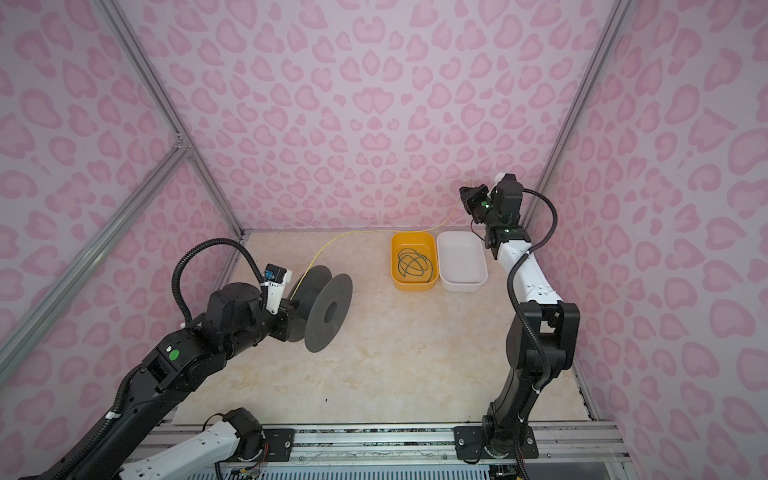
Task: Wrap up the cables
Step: 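Raise the spool with the left gripper while the right gripper pulls the cable taut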
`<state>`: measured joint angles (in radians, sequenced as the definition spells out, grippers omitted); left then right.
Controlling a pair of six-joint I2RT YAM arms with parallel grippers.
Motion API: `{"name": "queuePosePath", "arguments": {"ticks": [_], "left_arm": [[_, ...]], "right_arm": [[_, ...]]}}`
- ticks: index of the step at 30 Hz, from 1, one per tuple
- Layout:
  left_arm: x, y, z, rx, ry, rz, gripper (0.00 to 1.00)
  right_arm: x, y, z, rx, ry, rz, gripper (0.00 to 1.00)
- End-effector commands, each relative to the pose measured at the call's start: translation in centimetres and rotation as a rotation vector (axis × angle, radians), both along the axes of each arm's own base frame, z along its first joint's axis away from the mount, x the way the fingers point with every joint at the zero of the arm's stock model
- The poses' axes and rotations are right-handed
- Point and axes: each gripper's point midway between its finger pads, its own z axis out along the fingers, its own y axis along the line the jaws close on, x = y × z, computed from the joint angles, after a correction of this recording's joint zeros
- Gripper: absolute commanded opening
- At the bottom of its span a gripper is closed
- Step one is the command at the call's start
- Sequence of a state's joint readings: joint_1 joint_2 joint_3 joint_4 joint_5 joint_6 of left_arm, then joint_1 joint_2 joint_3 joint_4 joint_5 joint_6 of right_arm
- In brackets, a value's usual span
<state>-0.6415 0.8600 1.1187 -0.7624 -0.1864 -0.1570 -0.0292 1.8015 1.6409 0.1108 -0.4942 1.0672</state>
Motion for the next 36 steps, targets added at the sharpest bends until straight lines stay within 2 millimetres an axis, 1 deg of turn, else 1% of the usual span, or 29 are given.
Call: {"name": "queuePosePath", "arguments": {"ticks": [1,10,14,16,19,23,26,27,29,30,32,34,36], "left_arm": [[0.3,-0.6,2.3,-0.058,-0.061,-0.014,0.04],[-0.1,-1.0,3.8,-0.096,-0.089,-0.043,0.04],[-0.4,-0.8,4.3,-0.115,-0.099,-0.045,0.04],[-0.6,-0.7,4.6,-0.125,-0.107,-0.044,0.04],[-0.9,-0.7,4.7,-0.145,-0.11,-0.049,0.04],[-1.1,-0.9,4.6,-0.164,-0.11,-0.055,0.04],[-1.3,-1.0,5.0,-0.18,-0.116,-0.066,0.04],[-1.4,-1.0,5.1,-0.183,-0.119,-0.07,0.04],[-1.6,-0.9,5.5,-0.191,-0.127,-0.072,0.04],[-1.7,-1.0,5.7,-0.194,-0.129,-0.078,0.04],[-2.0,-0.8,6.2,-0.211,-0.141,-0.08,0.04],[-2.2,-0.7,6.8,-0.224,-0.153,-0.08,0.04],[-2.4,-0.6,7.8,-0.247,-0.169,-0.082,0.04]], "right_arm": [[-0.5,-0.4,1.7,-0.034,-0.053,-0.012,0.0],[-2.8,-1.4,5.3,-0.053,-0.116,-0.034,0.0],[-4.1,-1.4,7.0,-0.044,-0.151,-0.031,0.0],[-4.8,-1.3,7.7,-0.041,-0.164,-0.028,0.0],[-5.5,-1.2,7.9,-0.043,-0.164,-0.026,0.0],[-6.1,-1.4,6.3,-0.053,-0.134,-0.038,0.0],[-6.6,-1.7,5.0,-0.079,-0.111,-0.056,0.0],[-6.6,-1.9,3.8,-0.094,-0.088,-0.062,0.0],[-6.8,-3.5,2.3,-0.112,-0.058,-0.115,0.0],[-6.9,-4.2,2.2,-0.11,-0.068,-0.136,0.0],[-6.8,-5.4,0.5,-0.107,-0.029,-0.162,0.0],[-6.8,-5.6,-0.7,-0.121,-0.004,-0.166,0.0],[-6.8,-5.2,-2.1,-0.138,0.02,-0.152,0.0]]}}
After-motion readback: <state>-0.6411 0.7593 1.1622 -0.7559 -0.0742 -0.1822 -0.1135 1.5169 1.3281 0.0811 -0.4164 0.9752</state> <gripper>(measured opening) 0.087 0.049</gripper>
